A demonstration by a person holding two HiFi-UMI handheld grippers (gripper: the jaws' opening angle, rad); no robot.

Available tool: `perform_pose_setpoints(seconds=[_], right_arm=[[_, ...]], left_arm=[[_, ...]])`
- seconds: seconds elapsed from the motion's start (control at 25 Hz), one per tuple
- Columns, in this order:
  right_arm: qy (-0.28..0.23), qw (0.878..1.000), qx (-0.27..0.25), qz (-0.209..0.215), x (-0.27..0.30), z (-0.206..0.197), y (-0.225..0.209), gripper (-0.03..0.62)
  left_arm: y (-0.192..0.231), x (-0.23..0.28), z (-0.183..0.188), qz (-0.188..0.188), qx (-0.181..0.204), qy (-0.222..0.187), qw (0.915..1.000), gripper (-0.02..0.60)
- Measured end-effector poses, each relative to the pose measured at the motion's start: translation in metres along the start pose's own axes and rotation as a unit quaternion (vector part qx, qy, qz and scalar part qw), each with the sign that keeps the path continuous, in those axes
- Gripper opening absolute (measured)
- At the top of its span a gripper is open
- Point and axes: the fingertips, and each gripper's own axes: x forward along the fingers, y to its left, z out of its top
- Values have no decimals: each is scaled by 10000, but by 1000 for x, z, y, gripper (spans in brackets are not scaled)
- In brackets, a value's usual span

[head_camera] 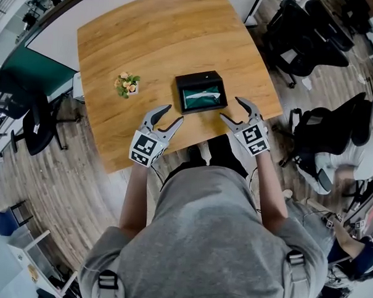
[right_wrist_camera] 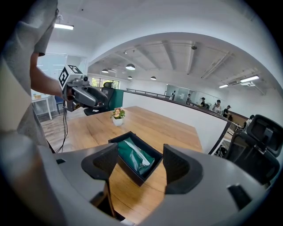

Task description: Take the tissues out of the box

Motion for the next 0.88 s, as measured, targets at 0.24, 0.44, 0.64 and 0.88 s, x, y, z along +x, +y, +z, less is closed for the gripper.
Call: perform_pose_setpoints(seconds=[0.24,0.44,0.64,0.88], right_arm=[[-13,9999,104,37,6,-7,-7,325],[42,9997,231,70,14,-18,-14,325],[58,9993,311,189,27,-24,-26,325],[44,9986,466,242,36,-30,-49,325]], left_arm=[[2,13,4,-64,64,60,9999,221],[6,29,2,-146,109,217,9996,219],[10,53,-5,-243,111,411,9988,221],[9,88,-18,-431,18,638,9970,220]])
